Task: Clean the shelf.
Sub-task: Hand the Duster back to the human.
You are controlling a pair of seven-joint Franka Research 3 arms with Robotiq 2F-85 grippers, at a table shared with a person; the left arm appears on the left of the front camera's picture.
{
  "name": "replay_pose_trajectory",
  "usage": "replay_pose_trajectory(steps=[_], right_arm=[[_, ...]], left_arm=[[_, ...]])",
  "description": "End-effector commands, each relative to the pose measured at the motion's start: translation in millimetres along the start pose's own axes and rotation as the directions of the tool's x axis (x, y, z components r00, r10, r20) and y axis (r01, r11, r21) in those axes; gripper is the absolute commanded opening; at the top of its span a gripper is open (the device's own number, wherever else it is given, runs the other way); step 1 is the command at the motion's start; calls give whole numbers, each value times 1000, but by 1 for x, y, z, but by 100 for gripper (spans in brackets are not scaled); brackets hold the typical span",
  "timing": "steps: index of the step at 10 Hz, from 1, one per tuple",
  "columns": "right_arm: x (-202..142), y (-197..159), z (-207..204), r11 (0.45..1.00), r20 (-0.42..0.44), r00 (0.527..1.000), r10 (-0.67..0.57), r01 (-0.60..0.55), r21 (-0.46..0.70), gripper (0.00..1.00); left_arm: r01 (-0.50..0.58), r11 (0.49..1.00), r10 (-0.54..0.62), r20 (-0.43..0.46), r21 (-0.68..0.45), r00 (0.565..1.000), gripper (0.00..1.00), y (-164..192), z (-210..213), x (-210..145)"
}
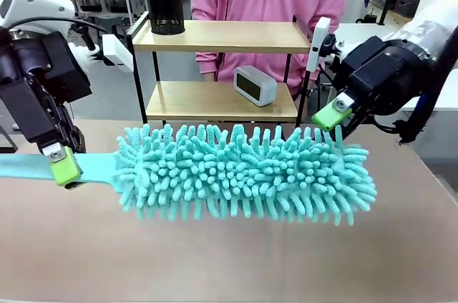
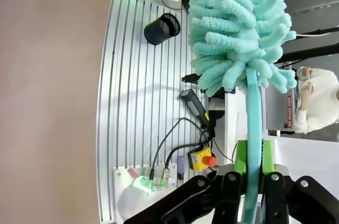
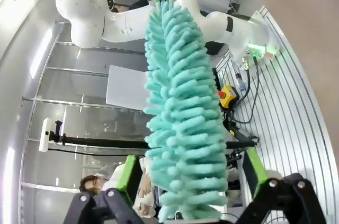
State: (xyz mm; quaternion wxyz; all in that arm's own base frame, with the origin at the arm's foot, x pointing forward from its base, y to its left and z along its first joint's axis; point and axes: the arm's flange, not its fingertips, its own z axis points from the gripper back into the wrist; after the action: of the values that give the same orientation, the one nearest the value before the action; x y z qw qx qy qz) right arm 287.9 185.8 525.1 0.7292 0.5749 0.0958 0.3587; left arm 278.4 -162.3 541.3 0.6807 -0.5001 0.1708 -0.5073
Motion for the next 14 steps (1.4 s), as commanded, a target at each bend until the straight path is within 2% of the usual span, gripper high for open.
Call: replay_pose_trajectory(steps=[1,6,7,8,9,10,12,13,14], right_arm=[[9,2,-5,998,-43,998,54,-53,18,100],[8,1,-11,998,-88,994,61,-59,23,100],[9,2,-12,996,-115,990,86,-83,27,73],[8,2,-11,996,-110,991,81,-77,34,40],[8,2,-11,996,-110,991,80,-77,34,14],[8,2,-13,996,-114,990,82,-78,38,0],[8,4,-12,996,-114,990,86,-82,38,0],[7,5,-12,996,-118,989,87,-83,41,3],[7,4,-12,996,-126,988,87,-82,47,0]], left_arm=[[26,999,-26,29,-21,999,12,1,3,0],[21,1000,-20,54,-23,998,12,4,2,2],[23,999,-21,53,-38,998,12,2,3,0],[21,999,-19,59,-29,998,12,3,4,-1],[19,999,-18,67,-28,998,12,4,6,-2],[20,1000,-19,67,-22,998,12,4,5,-1],[24,999,-22,76,-21,997,12,4,7,-1],[24,1000,-22,84,-19,996,12,3,8,-1],[28,999,-26,95,-21,995,12,3,11,-1]])
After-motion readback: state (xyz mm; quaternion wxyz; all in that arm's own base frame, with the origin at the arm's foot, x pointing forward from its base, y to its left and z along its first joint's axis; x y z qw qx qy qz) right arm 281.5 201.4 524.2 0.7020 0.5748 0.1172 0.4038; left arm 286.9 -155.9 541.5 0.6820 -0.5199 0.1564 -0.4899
